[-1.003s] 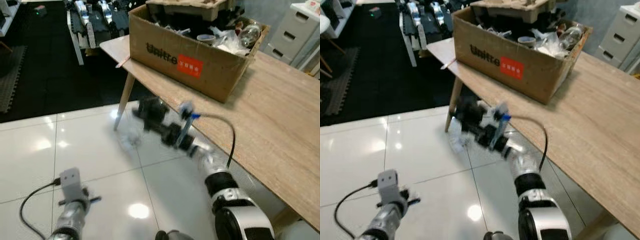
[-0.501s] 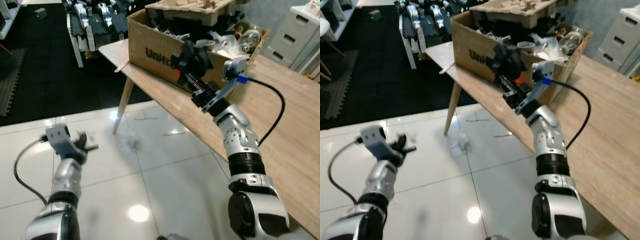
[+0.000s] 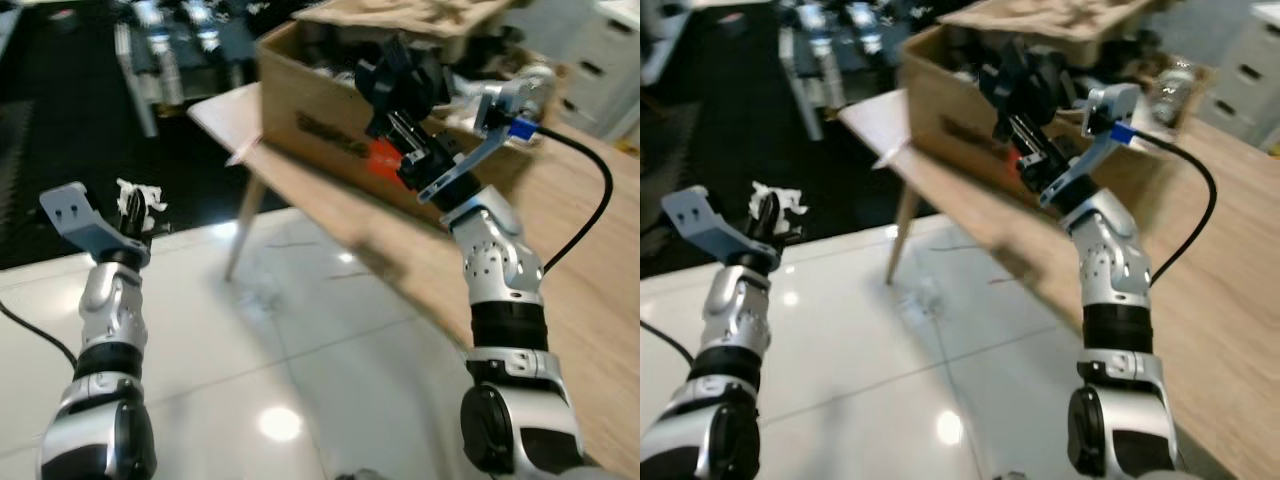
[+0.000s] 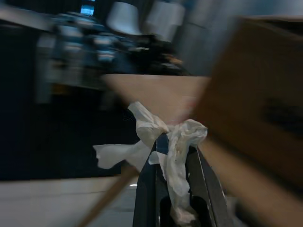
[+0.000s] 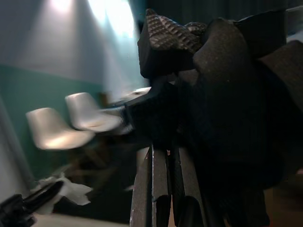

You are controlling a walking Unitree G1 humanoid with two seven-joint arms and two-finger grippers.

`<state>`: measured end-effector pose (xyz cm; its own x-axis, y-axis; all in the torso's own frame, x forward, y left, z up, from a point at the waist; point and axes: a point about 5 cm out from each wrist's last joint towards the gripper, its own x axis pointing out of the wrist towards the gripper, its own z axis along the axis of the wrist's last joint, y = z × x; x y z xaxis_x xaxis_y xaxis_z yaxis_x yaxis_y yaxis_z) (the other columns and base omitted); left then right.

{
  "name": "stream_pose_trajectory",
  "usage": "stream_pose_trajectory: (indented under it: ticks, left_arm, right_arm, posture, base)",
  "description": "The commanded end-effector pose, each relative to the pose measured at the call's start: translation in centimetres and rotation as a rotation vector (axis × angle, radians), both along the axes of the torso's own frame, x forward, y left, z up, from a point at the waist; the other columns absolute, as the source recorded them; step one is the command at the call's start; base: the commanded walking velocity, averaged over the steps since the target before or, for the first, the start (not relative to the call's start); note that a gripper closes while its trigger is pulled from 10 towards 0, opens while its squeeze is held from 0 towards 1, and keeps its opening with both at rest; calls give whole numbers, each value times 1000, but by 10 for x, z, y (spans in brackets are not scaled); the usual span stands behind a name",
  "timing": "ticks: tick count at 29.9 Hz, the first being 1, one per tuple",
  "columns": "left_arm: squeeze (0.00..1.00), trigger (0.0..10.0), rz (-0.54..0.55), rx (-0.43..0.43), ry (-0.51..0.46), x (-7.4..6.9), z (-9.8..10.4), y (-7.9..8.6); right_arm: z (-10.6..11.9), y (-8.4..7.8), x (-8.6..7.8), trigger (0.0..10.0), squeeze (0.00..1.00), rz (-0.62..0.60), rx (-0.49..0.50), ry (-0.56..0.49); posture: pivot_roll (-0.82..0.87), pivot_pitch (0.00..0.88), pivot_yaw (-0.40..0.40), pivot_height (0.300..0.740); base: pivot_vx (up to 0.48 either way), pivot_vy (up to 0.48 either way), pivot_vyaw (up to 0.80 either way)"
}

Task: Picking trash to rubbish bin

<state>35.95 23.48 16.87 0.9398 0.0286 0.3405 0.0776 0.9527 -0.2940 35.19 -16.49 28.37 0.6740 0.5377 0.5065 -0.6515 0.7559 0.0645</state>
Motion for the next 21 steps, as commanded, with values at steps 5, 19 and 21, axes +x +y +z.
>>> stream_pose_trajectory:
  ticks: [5,19,21]
  left_arm:
    - [0,10000,-22,3,-46,-1,13,-4]
    - [0,10000,-48,40,-247,-5,74,-11]
    - [0,10000,-46,43,-256,-6,77,-11]
  right_arm:
    - [25,3,-10,10000,0,-7,-11,-86]
    - [46,-31,2,10000,0,-524,-286,-68]
    - [45,-34,3,10000,0,-543,-286,-60]
  posture:
    - [68,114,-38,740]
    - [60,115,-37,740]
    - [57,117,-33,740]
  base:
    - [361,0,0]
    - [57,0,0]
    - [0,0,0]
